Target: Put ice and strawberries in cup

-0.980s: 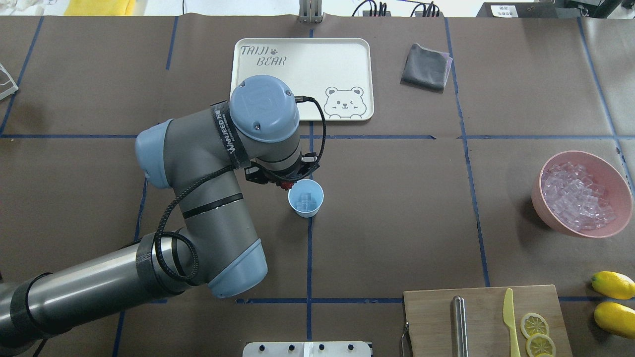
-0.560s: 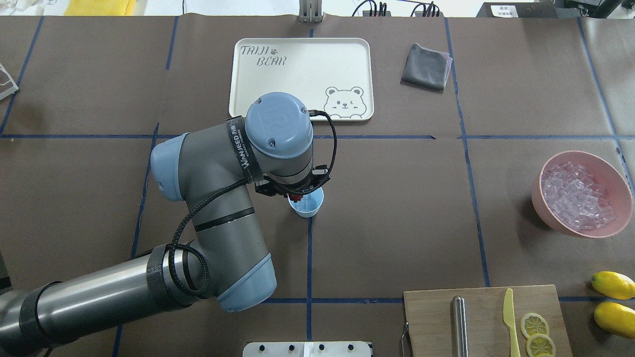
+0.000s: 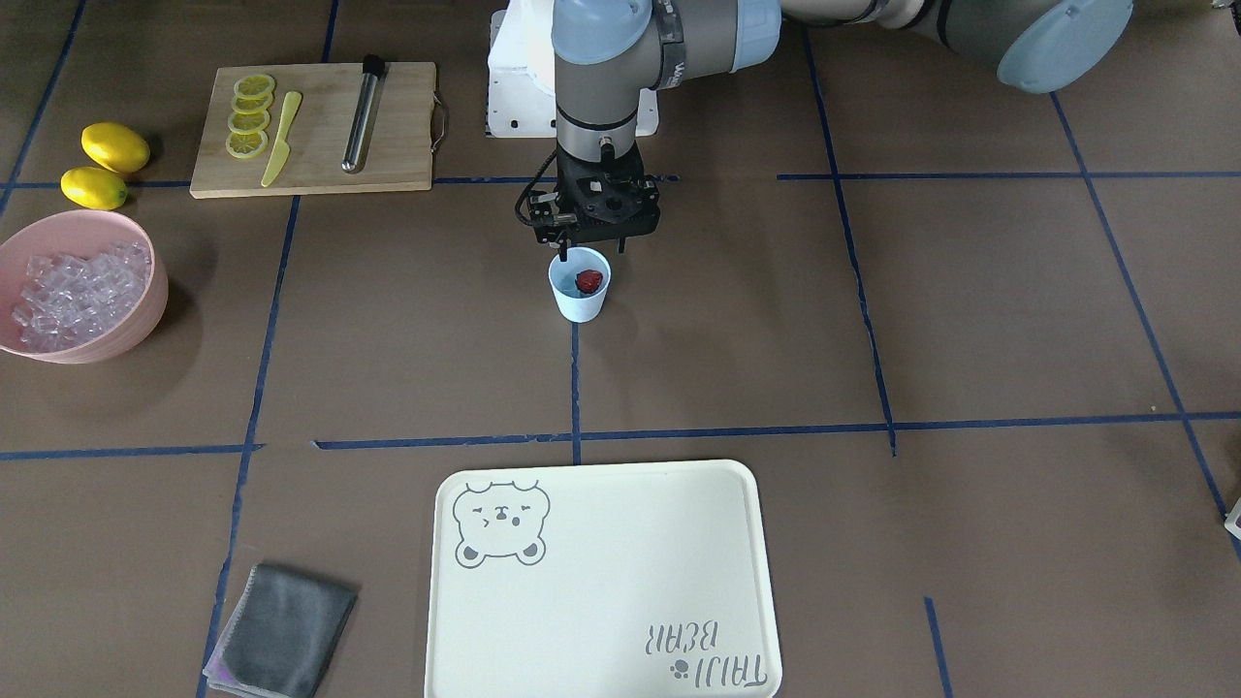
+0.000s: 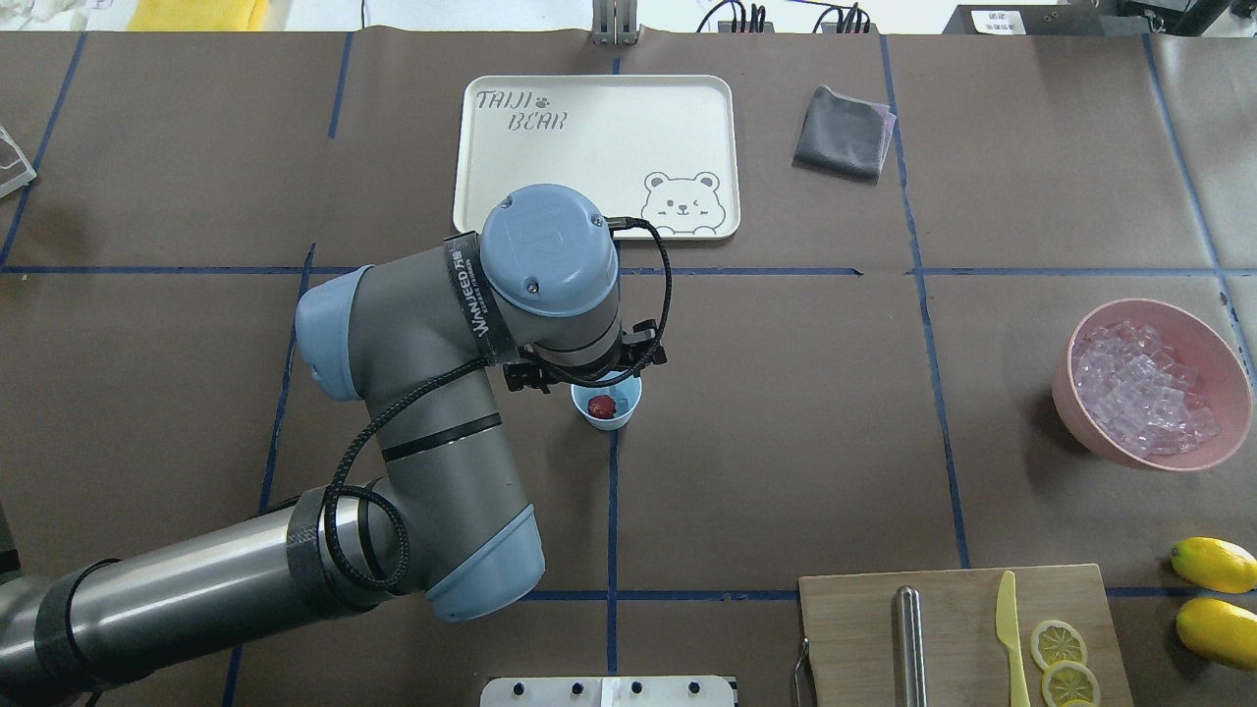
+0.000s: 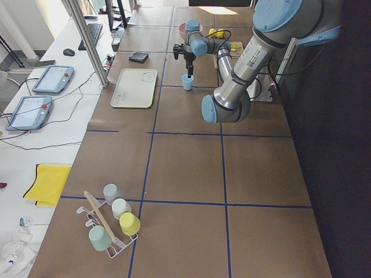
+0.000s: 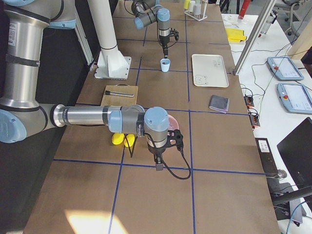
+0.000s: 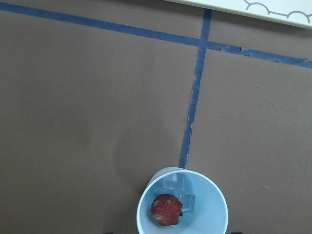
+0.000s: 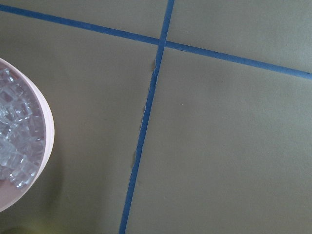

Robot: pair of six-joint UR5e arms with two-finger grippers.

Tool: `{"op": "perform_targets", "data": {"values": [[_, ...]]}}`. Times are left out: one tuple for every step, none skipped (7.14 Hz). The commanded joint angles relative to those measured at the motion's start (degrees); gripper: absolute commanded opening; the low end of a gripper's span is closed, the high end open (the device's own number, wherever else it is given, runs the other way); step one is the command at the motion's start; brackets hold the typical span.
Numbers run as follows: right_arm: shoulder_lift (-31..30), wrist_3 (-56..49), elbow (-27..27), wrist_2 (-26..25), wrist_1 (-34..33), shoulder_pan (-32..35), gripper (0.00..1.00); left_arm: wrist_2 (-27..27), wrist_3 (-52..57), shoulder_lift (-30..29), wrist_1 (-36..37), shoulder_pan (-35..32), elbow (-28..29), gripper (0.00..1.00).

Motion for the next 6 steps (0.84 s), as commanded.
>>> {"op": "perform_targets", "data": {"values": [[0.0, 0.0, 0.0, -0.1, 0.0, 0.0, 1.0, -0.5, 6.9, 4.0, 1.1, -2.4, -3.0, 1.0], [-0.1, 0.0, 0.0, 0.0, 0.0, 0.0, 1.0, -3.8, 13.8, 9.2, 1.8, -5.6, -7.1, 1.0], [-0.1, 0.0, 0.0, 0.0, 0.0, 0.0, 1.0, -8.7, 21.4, 15.0, 2.4, -10.1, -11.3, 1.0], [-0.1, 0.0, 0.0, 0.1, 0.0, 0.0, 1.0, -11.8, 29.7, 20.2, 3.3, -14.9, -15.0, 1.0], [-0.1, 0.0, 0.0, 0.0, 0.0, 0.0, 1.0, -15.0, 38.6, 23.1, 6.6, -19.7, -16.7, 1.0], [-0.1, 0.0, 0.0, 0.0, 0.0, 0.0, 1.0, -16.7, 46.6, 25.3, 10.6, -24.1, -18.3, 1.0]]}}
